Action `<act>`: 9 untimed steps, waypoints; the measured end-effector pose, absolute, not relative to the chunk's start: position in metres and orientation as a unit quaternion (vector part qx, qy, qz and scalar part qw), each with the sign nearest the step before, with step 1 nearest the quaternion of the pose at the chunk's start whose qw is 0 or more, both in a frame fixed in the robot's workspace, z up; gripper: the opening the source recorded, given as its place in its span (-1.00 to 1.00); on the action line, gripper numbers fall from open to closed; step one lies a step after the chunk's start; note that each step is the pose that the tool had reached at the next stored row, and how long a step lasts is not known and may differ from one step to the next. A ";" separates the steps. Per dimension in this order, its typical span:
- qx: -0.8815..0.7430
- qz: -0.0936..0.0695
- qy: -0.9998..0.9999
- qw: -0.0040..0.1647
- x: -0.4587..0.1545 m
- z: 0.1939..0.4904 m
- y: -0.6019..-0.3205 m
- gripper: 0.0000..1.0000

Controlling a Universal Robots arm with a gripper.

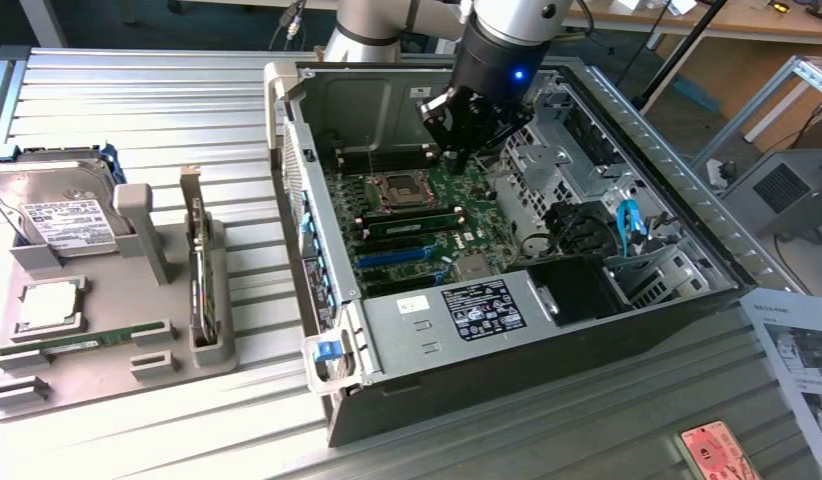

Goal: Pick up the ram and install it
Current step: 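Press down the ram until it locks into place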

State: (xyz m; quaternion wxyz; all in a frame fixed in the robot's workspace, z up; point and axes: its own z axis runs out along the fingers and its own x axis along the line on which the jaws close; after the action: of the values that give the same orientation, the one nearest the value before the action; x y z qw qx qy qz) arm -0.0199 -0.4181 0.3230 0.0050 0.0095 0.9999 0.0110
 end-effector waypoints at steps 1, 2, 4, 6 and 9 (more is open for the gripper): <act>0.010 0.011 1.000 0.005 -0.020 0.323 -0.418 -0.79; 0.010 0.011 1.000 0.005 -0.020 0.323 -0.418 -0.79; 0.010 0.011 1.000 0.004 -0.020 0.323 -0.418 -0.79; 0.010 0.011 1.000 0.003 -0.019 0.323 -0.418 -0.79; 0.010 0.011 1.000 0.002 -0.018 0.323 -0.418 -0.79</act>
State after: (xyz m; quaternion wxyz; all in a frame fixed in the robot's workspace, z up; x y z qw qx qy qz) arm -0.0180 -0.4181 0.3230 0.0018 0.0096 0.9999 0.0109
